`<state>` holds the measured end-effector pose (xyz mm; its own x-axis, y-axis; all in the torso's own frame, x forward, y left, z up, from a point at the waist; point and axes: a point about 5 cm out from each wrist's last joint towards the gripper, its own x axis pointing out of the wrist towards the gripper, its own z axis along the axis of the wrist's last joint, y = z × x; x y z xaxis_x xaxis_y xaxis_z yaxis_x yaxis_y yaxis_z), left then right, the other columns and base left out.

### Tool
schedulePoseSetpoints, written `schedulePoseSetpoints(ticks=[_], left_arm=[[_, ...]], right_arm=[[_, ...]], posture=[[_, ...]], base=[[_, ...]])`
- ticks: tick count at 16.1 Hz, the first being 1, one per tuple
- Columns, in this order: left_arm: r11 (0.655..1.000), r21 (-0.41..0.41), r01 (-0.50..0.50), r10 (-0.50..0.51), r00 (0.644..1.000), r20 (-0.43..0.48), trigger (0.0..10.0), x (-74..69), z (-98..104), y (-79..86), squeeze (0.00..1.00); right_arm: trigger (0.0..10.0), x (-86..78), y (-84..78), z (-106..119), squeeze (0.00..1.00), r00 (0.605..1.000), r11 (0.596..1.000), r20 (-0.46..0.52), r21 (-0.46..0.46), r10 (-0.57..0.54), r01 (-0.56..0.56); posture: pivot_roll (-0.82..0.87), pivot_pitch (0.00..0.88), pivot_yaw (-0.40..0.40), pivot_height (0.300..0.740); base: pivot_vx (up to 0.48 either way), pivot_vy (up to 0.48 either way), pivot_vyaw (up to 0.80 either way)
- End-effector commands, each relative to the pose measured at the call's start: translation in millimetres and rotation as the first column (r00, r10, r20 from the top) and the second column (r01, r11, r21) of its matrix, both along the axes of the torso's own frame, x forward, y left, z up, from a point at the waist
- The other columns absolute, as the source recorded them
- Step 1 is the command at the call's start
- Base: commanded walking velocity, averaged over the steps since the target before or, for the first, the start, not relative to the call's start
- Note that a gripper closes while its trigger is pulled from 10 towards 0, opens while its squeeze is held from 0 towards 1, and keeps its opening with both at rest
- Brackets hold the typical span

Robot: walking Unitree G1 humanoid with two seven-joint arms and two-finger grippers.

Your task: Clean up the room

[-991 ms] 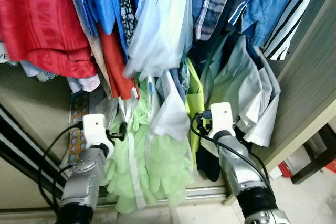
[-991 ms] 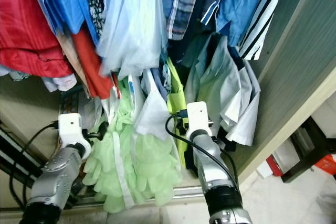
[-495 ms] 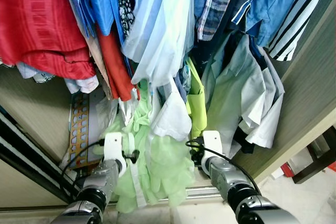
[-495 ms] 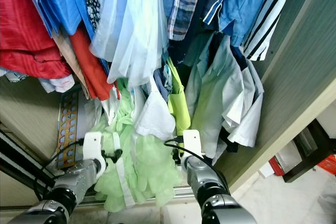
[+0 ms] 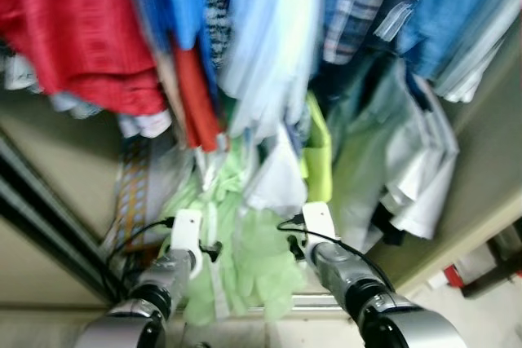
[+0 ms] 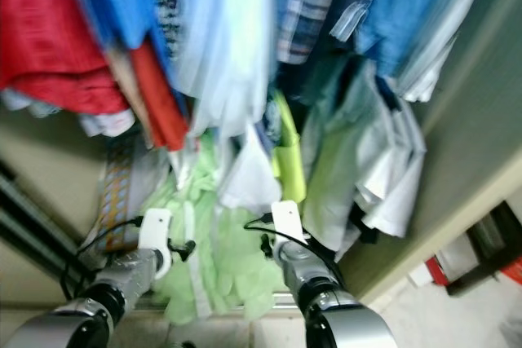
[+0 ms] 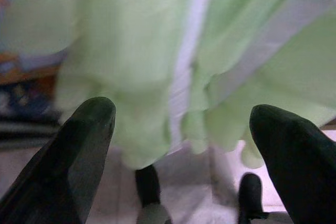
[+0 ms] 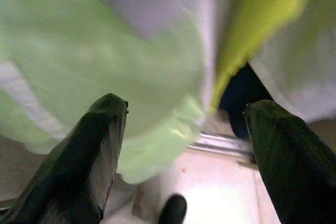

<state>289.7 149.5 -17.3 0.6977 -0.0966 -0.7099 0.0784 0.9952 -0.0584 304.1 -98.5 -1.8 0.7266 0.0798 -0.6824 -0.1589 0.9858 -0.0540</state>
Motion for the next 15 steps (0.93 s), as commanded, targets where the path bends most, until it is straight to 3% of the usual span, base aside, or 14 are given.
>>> schedulePoseSetpoints(ticks=[1,15], left_arm=[[1.000,0.007,0.000,0.000,1.000,-0.010,10.0,-0.9,-1.0,0.3,0.00],[0.999,0.028,0.027,-0.028,1.000,0.015,10.0,7.9,6.7,-4.4,0.00]], right_arm=[[10.0,3.7,-0.1,3.6,0.00,1.000,1.000,0.010,-0.010,0.011,-0.011],[10.0,9.8,7.0,10.9,0.00,0.998,0.998,0.035,-0.026,0.055,-0.054]], posture=[[-0.04,0.040,0.005,0.740],[-0.05,0.015,0.004,0.740]], base=[[0.000,0.000,0.80],[0.000,0.000,0.80]])
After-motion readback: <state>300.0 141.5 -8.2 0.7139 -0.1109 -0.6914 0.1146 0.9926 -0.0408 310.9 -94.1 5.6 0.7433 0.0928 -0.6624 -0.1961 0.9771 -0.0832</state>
